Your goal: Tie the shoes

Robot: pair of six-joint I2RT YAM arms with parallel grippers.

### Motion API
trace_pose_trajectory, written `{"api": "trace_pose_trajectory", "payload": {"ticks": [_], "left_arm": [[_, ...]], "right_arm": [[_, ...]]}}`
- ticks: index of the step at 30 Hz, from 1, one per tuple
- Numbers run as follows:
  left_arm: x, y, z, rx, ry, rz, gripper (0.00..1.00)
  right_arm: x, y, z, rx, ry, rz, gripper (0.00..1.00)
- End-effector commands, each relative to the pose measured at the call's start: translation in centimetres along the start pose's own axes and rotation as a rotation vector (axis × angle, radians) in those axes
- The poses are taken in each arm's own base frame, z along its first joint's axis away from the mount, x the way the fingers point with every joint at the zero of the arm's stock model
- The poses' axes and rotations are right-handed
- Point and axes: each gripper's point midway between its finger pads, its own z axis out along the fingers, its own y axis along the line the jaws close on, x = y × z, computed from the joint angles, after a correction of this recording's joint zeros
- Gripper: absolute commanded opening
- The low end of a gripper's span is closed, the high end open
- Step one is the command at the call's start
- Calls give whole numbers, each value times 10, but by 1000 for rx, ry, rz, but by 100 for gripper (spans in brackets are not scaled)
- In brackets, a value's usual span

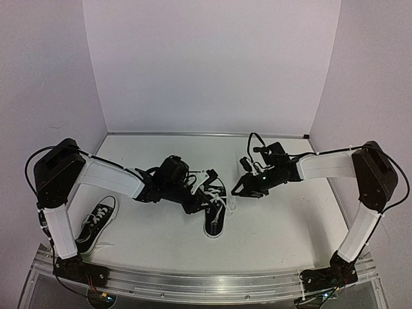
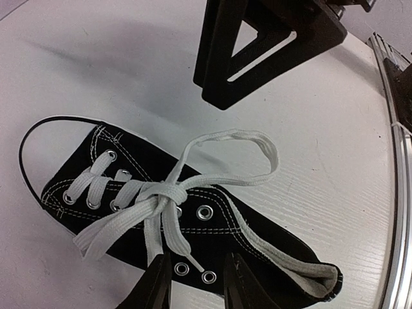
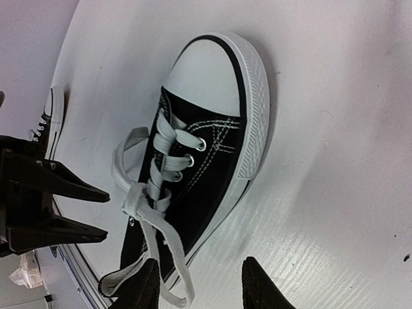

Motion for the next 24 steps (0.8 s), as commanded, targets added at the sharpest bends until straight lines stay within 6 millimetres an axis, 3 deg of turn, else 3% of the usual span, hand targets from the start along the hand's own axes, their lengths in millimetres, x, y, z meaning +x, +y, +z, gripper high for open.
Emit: {"api": "trace_pose_trajectory", "payload": {"ticks": [1,10,24], "left_arm": [[-15,2,8,-3,-14,4,29],[-10,10,21,-21,11,-8,26],[-14,20,12,-88,11,-3,0]], "right_arm": [[-5,4,4,-10,13,-44,40],[-5,-1,19,-6,46,-57,37],[-3,1,35,18,96,-102,33]]}}
